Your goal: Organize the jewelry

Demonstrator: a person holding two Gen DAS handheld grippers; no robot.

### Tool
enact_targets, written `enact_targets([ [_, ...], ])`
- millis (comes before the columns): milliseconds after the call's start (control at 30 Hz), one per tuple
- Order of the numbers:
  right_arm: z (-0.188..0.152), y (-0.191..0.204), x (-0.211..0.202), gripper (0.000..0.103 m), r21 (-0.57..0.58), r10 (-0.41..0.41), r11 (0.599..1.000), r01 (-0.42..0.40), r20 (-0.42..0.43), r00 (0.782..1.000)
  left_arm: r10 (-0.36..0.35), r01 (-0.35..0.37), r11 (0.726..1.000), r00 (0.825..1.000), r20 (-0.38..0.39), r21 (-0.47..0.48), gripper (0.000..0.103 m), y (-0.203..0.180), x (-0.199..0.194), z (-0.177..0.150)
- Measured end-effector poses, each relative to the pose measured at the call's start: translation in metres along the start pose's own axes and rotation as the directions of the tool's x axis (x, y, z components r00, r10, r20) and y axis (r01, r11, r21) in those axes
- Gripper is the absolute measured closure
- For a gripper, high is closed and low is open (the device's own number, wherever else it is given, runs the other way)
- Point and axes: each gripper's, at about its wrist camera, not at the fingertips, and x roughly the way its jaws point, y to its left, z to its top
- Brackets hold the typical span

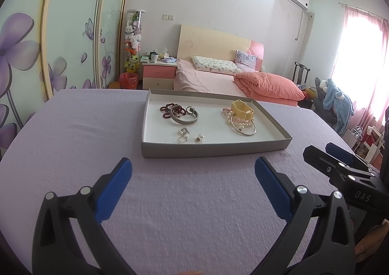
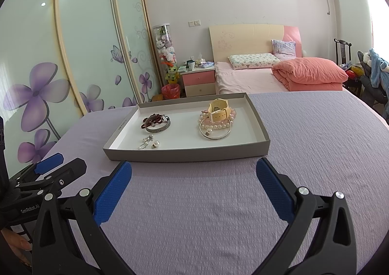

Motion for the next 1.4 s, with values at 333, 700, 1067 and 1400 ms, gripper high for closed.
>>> enact_targets([
  [333,0.0014,0.0024,0.0003,0.001,-0.002,0.003,1.0,-0.003,0.0,1.0,0.005,-0.005,1.0,1.0,0.001,0.0,0.002,-0.0006,-0.0013,0.0],
  [700,0.0022,0.0046,0.0002,0.001,-0.005,0.005,1.0,-0.005,0.001,1.0,0.005,-0.005,1.0,1.0,0.0,-0.001,0.002,-0.0014,-0.0014,0.0011],
  [1067,0.0016,0.0042,0.0,0.001,-0.003,0.004,1.0,-0.004,0.0,1.0,0.012,-0.012,1.0,1.0,0.009,0.013,0.002,-0.0028,-0.0034,0.006],
  [1400,0.0021,0.0046,-0.0001,0.001,-0.005,0.004,1.0,-0.004,0.001,1.0,0.01,-0.01,1.0,1.0,-0.002,0.011,0.002,-0.0042,-0.0025,0.007],
])
